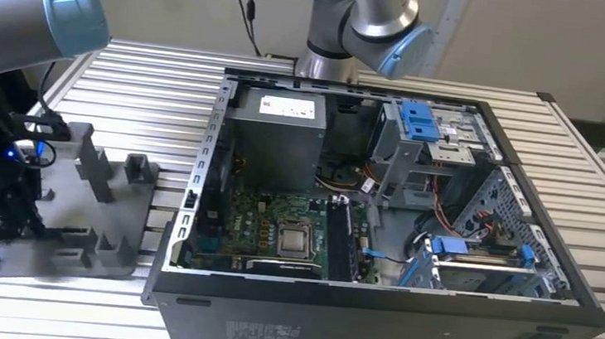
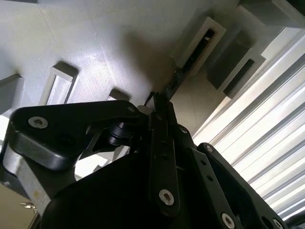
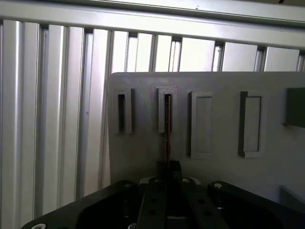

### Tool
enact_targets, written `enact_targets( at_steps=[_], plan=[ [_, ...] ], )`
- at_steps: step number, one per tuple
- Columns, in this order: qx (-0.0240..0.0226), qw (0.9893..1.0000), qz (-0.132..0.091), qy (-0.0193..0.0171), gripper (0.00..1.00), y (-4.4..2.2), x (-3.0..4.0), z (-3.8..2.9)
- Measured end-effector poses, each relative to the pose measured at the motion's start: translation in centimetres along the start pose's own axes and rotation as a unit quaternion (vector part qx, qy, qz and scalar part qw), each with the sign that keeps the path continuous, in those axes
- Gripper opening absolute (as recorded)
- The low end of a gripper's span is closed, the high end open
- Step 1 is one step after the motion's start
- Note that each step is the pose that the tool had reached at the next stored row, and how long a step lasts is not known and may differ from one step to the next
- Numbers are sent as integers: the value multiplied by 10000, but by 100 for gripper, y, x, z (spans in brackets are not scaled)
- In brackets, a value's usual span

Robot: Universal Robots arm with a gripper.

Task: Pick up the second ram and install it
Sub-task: 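Pick up the second ram and move it above second insertion slot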

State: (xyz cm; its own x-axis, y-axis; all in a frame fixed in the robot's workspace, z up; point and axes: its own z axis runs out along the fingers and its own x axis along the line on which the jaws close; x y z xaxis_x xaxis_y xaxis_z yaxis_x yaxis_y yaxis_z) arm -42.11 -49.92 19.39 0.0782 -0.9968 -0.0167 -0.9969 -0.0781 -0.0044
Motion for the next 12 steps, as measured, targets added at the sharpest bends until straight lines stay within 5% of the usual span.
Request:
enact_targets(
  at_steps=[12],
  plan=[
    [1,10000,0,-1,14,0,0,2]
  ],
)
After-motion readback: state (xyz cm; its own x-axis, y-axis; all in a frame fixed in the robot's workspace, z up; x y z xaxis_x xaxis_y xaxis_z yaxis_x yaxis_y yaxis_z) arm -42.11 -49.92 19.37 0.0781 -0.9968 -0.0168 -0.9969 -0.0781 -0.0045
